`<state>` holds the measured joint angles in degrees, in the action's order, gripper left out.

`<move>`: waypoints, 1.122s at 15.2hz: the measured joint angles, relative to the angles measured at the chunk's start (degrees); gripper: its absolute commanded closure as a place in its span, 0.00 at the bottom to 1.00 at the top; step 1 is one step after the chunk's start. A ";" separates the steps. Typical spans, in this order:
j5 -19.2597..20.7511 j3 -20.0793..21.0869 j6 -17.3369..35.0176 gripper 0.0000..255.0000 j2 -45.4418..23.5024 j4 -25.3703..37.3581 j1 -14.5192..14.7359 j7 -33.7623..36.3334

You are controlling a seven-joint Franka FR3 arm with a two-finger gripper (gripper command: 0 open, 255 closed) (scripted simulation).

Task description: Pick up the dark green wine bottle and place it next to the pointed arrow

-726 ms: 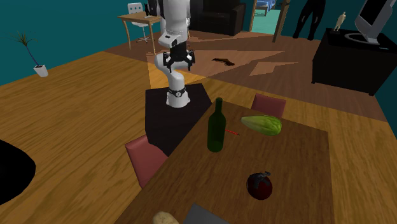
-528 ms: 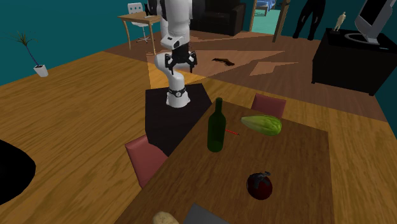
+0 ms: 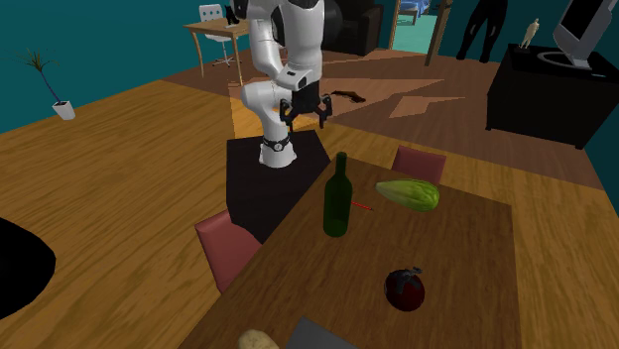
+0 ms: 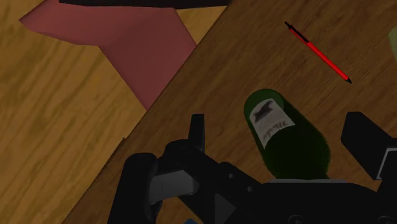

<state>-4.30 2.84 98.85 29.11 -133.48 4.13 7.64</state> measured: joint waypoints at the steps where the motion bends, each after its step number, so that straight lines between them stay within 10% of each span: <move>1: -0.16 0.33 1.35 0.00 -1.91 1.12 0.12 0.34; 17: -0.57 4.87 16.06 0.00 -20.43 10.48 2.14 5.90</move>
<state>-4.87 7.71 114.91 8.68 -122.99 6.26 13.54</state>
